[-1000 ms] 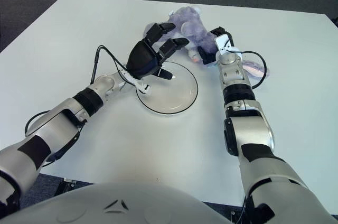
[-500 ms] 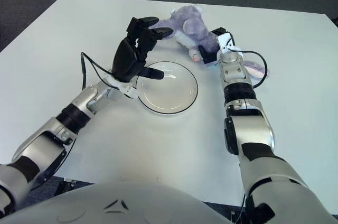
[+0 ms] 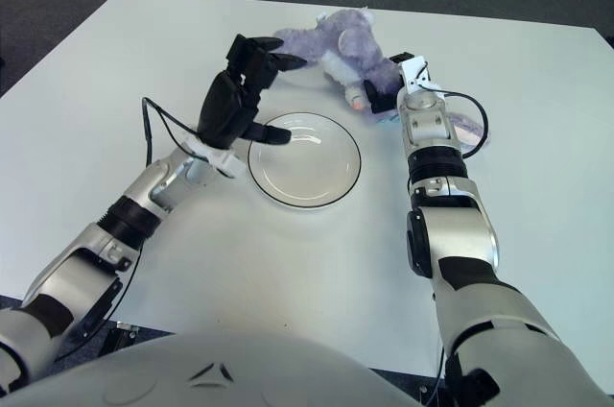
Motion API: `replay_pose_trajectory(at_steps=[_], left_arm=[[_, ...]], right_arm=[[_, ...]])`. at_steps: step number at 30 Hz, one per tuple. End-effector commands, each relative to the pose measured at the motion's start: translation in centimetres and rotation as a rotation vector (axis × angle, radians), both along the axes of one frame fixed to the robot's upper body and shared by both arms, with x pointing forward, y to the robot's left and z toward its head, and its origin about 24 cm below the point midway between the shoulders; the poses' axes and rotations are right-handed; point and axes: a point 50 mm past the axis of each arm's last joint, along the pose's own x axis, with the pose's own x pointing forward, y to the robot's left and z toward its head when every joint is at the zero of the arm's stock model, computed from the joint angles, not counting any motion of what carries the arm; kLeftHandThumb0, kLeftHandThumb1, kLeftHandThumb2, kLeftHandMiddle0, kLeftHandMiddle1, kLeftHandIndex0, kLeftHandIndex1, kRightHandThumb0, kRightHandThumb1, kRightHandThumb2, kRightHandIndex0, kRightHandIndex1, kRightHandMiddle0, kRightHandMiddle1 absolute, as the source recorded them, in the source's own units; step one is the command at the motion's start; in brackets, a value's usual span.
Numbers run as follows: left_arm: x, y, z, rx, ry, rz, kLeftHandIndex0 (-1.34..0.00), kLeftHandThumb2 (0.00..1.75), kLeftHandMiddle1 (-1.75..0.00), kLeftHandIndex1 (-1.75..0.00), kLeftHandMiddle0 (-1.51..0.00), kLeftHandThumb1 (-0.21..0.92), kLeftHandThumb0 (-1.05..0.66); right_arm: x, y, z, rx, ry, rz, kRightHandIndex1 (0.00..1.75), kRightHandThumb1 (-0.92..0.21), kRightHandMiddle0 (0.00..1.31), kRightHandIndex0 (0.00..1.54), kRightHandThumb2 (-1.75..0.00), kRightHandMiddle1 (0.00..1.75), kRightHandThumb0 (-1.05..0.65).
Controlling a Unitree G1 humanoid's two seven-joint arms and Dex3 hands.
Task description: Put the doll into the plate.
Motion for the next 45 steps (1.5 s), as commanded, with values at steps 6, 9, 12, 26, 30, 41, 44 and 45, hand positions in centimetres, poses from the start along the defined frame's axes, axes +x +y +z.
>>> replay_pose_trajectory(at_steps=[6,9,12,26,30,41,44,45], left_arm=[[0.9,0.9,-0.8,0.045,-0.030,0.089,0.00,1.14,-0.99,-1.27,0.00,0.52,-0.55],[1.3,1.1,-1.1,0.066,-0.040,0.118,0.00,1.15,-1.00,-1.32,0.00,0.52,-0.56],[1.5,1.2,-1.2,0.083,-0.051,0.140,0.00,1.16,-1.01,-1.35,0.00,0.50,-0.55],[2.9,2.0,-2.0,0.165,-0.127,0.281,0.00,1.08,-1.02,-1.27,0.00,0.57,-0.59],[3.4,2.1,-2.1,0.186,-0.148,0.316,0.00,1.06,-1.07,-1.28,0.00,0.59,-0.59],[4.3,2.3,-2.9,0.203,-0.182,0.373,0.00,1.05,-1.10,-1.27,0.00,0.55,-0.54],[4.5,2.3,-3.0,0.206,-0.210,0.387,0.00,1.05,-1.08,-1.20,0.00,0.53,-0.53],[4.6,2.3,-3.0,0.209,-0.223,0.392,0.00,1.05,-1.07,-1.19,0.00,0.53,-0.52]], right_arm=[[0.8,0.8,2.0,0.002,0.066,0.060,1.59,0.00,0.63,0.90,-1.63,1.75,0.00],[0.8,0.9,3.0,-0.002,0.078,0.091,1.59,0.01,0.64,0.91,-1.64,1.75,0.00],[0.6,0.9,3.4,-0.007,0.088,0.126,1.59,0.02,0.65,0.91,-1.65,1.75,0.00],[-0.1,2.0,8.0,0.037,0.129,0.281,1.55,0.04,0.66,0.94,-1.66,1.75,0.00],[-0.3,2.1,8.9,0.134,0.175,0.274,1.45,0.03,0.67,0.97,-1.62,1.75,0.00],[-0.7,2.5,9.6,0.130,0.208,0.288,1.36,0.02,0.68,0.98,-1.57,1.75,0.00],[-0.9,2.8,10.2,0.087,0.206,0.296,1.37,0.02,0.67,0.98,-1.57,1.75,0.00],[-1.0,3.0,10.7,0.076,0.201,0.302,1.37,0.01,0.67,0.98,-1.57,1.75,0.00]])
